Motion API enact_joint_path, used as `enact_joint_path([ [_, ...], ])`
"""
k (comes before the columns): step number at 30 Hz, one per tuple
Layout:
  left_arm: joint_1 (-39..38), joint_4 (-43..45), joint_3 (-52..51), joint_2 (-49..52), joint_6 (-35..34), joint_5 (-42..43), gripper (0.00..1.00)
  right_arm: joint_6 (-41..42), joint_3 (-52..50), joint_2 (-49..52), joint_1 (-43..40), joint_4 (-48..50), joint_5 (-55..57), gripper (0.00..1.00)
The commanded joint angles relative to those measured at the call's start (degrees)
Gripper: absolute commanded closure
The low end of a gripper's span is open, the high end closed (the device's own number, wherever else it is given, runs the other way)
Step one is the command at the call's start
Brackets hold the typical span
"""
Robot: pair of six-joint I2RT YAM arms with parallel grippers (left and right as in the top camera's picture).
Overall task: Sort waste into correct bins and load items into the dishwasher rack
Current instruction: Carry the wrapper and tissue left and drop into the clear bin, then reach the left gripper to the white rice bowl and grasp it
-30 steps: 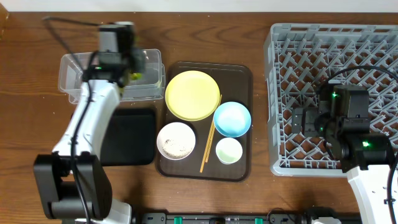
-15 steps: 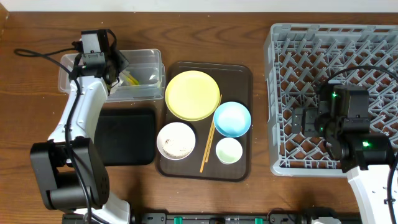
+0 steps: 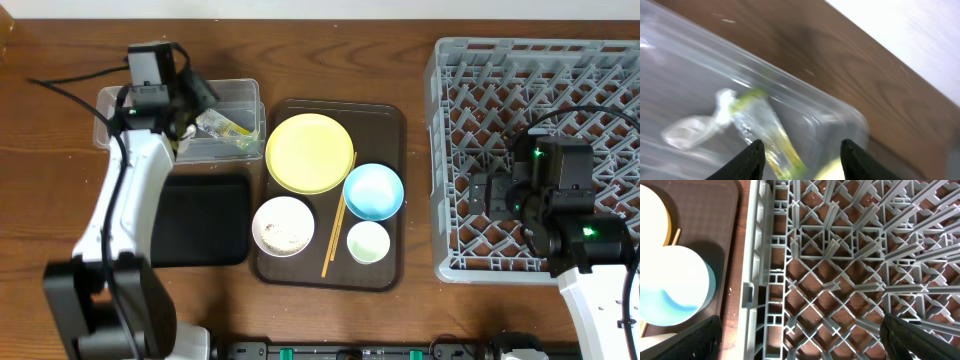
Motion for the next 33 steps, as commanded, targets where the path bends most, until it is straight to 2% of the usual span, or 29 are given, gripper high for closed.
enact_joint_path([
  [1, -4.3, -4.5, 0.0, -2.9, 9.8, 6.3, 0.49, 0.3, 1.3, -0.2, -0.3, -0.2, 0.1, 0.01],
  [6, -11.5, -18.5, -0.2, -2.6, 12.9, 6.1, 0.48, 0.3, 1.3, -0.2, -0.3, -0.2, 0.1, 0.01],
  [11, -17.6, -25.4, -2.5, -2.4, 12.8, 6.1, 0.48, 0.3, 1.3, -0.2, -0.3, -0.1, 0.1, 0.01],
  [16, -23.5, -25.5, -7.0, -2.2, 12.8, 6.0, 0.49, 0.3, 1.3, -0.2, -0.3, 0.0, 0.1, 0.01],
  [22, -28.1, -23.3, -11.2, -1.3, 7.6, 4.2, 0.49, 0.4, 1.3, -0.2, -0.3, 0.0, 0.1, 0.01],
  [27, -31.4, -18.8, -14.2, -0.5, 7.4, 4.2, 0.53, 0.4, 1.3, -0.2, -0.3, 0.0, 0.1, 0.01],
  [33, -33.8, -17.6, -14.8, 2.7, 7.4, 4.1, 0.53, 0.4, 1.3, -0.2, -0.3, 0.0, 0.1, 0.01],
])
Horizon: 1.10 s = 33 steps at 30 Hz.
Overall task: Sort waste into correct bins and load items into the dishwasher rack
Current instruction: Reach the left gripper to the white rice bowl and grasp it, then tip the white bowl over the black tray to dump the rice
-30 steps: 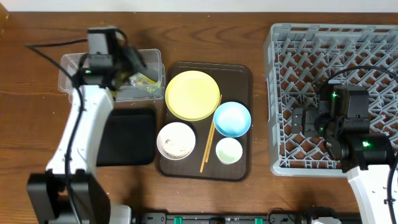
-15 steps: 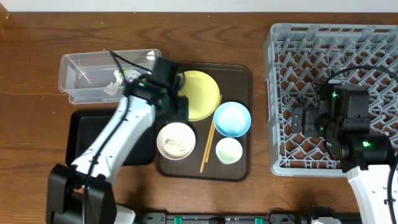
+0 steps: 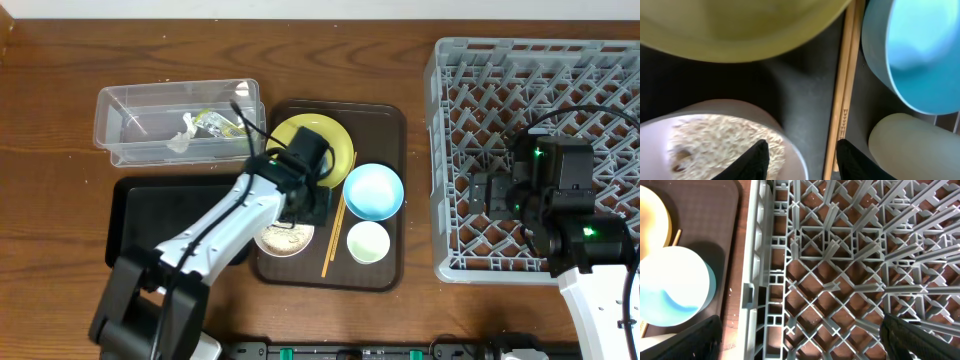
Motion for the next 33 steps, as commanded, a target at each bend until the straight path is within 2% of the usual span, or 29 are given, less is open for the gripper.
enact_joint_path([
  [1, -0.6, 0.1, -0.7, 2.7, -1.2, -0.8, 0.53, 0.3, 1.2, -0.2, -0.3, 0.0, 0.1, 0.01],
  [4, -0.7, 0.0, -0.7, 4.8, -3.1, -0.7, 0.53, 0.3, 1.2, -0.2, -0.3, -0.1, 0.1, 0.01],
  [9, -0.6, 0.1, -0.6, 5.6, -3.1, -0.8, 0.66, 0.3, 1.2, -0.2, -0.3, -0.5, 0.1, 0.01],
  [15, -0.7, 0.0, -0.6, 5.6, -3.1, -0.8, 0.85, 0.3, 1.2, -0.2, -0.3, -0.7, 0.1, 0.01],
  [19, -0.7, -0.1, -0.5, 5.6, -3.1, -0.7, 0.92, 0.3, 1.2, -0.2, -0.3, -0.7, 0.1, 0.01],
  [27, -0.7, -6.3, 2.9, 5.0, -3.0, -0.8, 0.94, 0.3, 1.2, -0.2, -0.3, -0.7, 0.2, 0.01],
  [33, -0.6, -8.2, 4.6, -0.2, -1.9, -2.3, 0.94, 0.3, 1.2, -0.2, -0.3, -0.7, 0.2, 0.01],
])
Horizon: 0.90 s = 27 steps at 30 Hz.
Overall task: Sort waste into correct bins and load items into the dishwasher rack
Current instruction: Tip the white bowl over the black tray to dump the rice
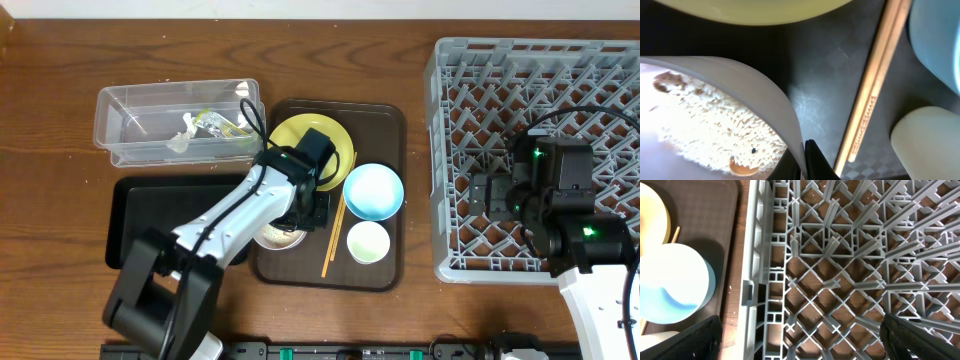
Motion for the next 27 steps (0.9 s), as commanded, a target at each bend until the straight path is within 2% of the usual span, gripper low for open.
enact_joint_path([
  [1, 0.0, -0.5, 1.6, -4.5, 1.8, -0.3, 0.94, 0.3, 1.2, -0.2, -0.3, 0.0, 0.1, 0.01],
  [5, 0.6, -0.9, 1.6, -9.7, 7.8, -0.3, 0.94, 0.3, 1.2, -0.2, -0.3, 0.0, 0.1, 0.01],
  [12, 9.7, -2.7, 1.5, -17.4, 8.3, 0.6, 0.94, 0.3, 1.2, -0.2, -0.3, 0.0, 0.1, 0.01],
  [14, 14.2, -2.9, 1.5, -18.3, 10.2, 5.1, 0.94, 0.3, 1.2, -0.2, -0.3, 0.0, 0.1, 0.01],
  [18, 24.9, -2.8, 1.2, -18.1, 16.1, 19.9, 0.94, 0.3, 1.2, -0.2, -0.3, 0.0, 0.1, 0.01],
  [27, 45.0, -2.9, -1.2, -11.8, 25.2, 42.3, 0.94, 0.3, 1.2, -0.2, -0.3, -0.1, 0.1, 0.01],
])
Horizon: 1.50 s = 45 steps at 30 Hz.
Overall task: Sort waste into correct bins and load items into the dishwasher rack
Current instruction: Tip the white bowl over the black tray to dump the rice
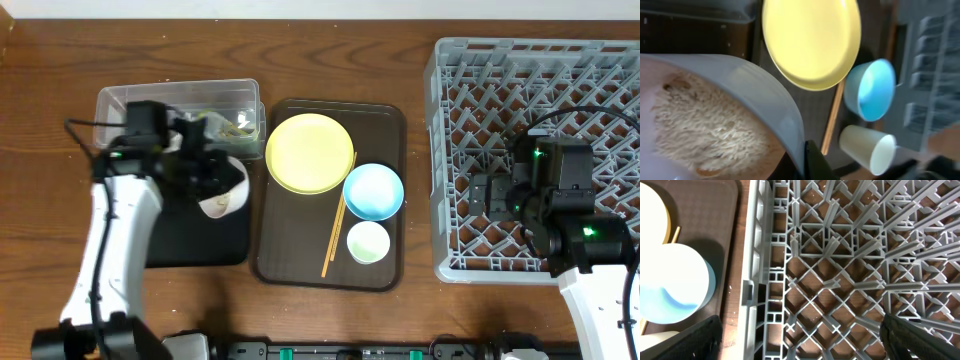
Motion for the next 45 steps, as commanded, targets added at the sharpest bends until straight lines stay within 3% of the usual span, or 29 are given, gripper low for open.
enact_joint_path([
  [1, 5.7, -0.3, -1.4, 3.7, 6.4, 15.6, 0.94, 0.3, 1.2, -0.2, -0.3, -0.1, 0.2, 0.01],
  [7, 13.5, -1.4, -2.6, 10.0, 11.2, 31.7, 0.94, 0.3, 1.2, -0.2, -0.3, -0.4, 0.2, 0.01],
  [16, 20.5, -6.2, -3.0, 14.5, 11.6, 38.0, 0.94, 0.3, 1.2, -0.2, -0.3, -0.4, 0.2, 0.01],
  [26, 22.1, -11.4, -3.0, 14.8, 11.6, 48.4, 0.94, 0.3, 1.2, -0.2, -0.3, -0.4, 0.2, 0.01],
  [45, 22.1, -11.8, -3.0, 14.8, 10.5, 48.9, 0.94, 0.3, 1.2, -0.2, -0.3, -0.5, 0.2, 0.01],
])
